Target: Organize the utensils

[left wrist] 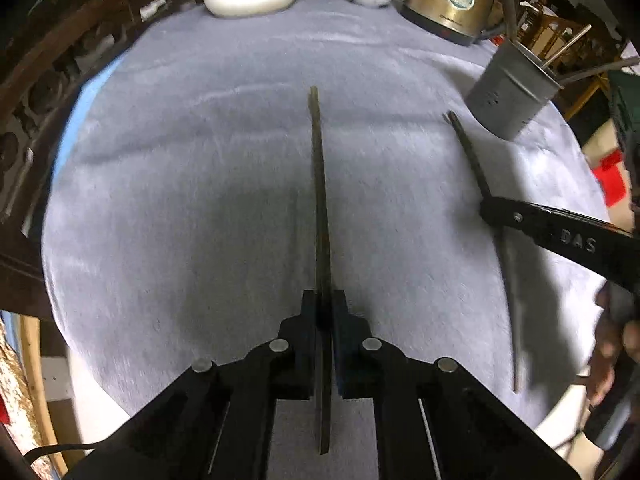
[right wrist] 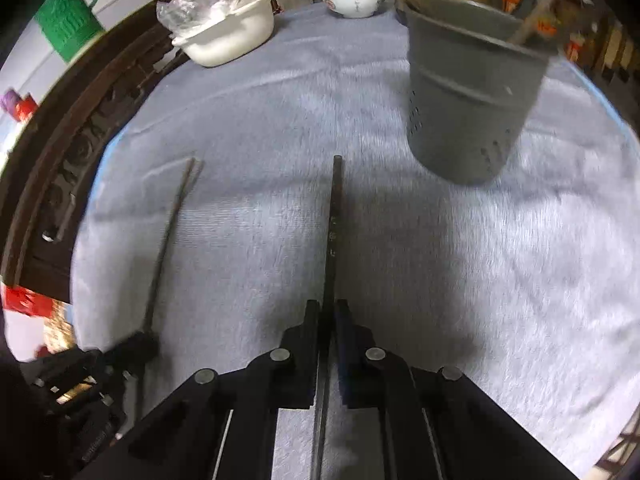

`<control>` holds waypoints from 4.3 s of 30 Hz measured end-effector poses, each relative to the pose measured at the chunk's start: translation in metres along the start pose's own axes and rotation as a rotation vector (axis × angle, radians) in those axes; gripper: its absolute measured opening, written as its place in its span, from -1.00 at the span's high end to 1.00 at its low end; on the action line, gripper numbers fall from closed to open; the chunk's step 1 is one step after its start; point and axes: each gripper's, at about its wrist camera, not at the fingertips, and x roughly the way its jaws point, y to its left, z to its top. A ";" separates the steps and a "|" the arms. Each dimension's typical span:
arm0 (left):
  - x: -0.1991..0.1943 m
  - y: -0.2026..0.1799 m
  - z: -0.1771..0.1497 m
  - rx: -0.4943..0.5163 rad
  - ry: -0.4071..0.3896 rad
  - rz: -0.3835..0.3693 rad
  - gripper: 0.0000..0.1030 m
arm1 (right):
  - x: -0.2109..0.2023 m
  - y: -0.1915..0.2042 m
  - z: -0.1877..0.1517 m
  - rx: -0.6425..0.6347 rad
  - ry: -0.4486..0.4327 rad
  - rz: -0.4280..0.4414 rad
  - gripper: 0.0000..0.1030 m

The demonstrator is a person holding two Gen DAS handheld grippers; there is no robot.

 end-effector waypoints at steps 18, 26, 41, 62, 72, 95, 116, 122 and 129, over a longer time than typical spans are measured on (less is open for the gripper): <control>0.034 -0.006 0.095 0.033 0.130 0.076 0.64 | 0.022 0.010 0.059 -0.090 0.118 -0.065 0.38; 0.047 0.000 0.112 0.060 0.238 0.028 0.88 | 0.034 0.021 0.072 -0.150 0.182 -0.090 0.39; 0.056 0.010 0.115 0.004 0.252 0.008 0.89 | 0.039 -0.010 0.084 -0.030 0.190 0.000 0.86; 0.037 0.008 0.097 0.040 0.203 0.024 0.89 | 0.043 0.008 0.079 -0.093 0.174 -0.042 0.86; 0.028 0.021 0.099 -0.033 0.219 -0.064 0.90 | 0.035 0.014 0.067 -0.079 0.140 0.003 0.87; -0.109 0.000 0.061 -0.138 -0.715 -0.010 0.90 | -0.134 0.012 0.011 0.022 -0.923 -0.183 0.87; -0.128 0.008 -0.007 -0.109 -0.737 -0.011 0.88 | -0.155 0.008 -0.061 -0.010 -0.913 -0.171 0.87; -0.132 0.007 -0.021 -0.102 -0.738 -0.020 0.87 | -0.162 0.008 -0.079 -0.001 -0.899 -0.165 0.87; -0.133 0.008 -0.027 -0.108 -0.733 -0.031 0.87 | -0.165 0.008 -0.086 0.000 -0.887 -0.172 0.87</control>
